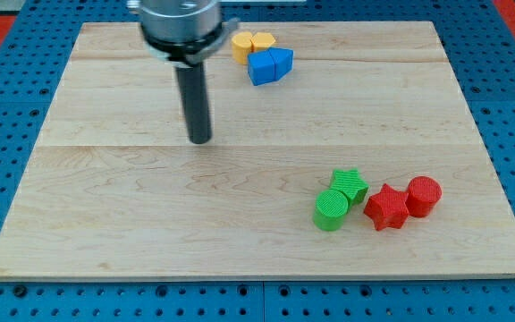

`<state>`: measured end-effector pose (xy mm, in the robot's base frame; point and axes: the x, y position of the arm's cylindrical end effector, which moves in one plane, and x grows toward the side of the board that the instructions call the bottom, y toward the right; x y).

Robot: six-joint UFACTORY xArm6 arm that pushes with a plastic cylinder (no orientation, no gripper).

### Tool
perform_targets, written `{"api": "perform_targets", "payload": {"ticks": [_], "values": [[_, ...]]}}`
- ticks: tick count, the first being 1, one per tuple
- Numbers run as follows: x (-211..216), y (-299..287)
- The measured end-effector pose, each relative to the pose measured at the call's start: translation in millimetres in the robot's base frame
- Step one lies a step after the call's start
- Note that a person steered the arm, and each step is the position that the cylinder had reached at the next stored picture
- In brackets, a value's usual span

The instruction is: Push the blue cube and blue triangle to the top right of the board

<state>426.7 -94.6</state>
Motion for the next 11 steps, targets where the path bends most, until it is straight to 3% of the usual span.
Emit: {"api": "perform_targets", "payload": {"ticks": [1, 3, 6, 8, 9, 11], "values": [[-26, -30], [-101, -26], [-148, 150], [-174, 208], [-184, 193], [-184, 32]]}}
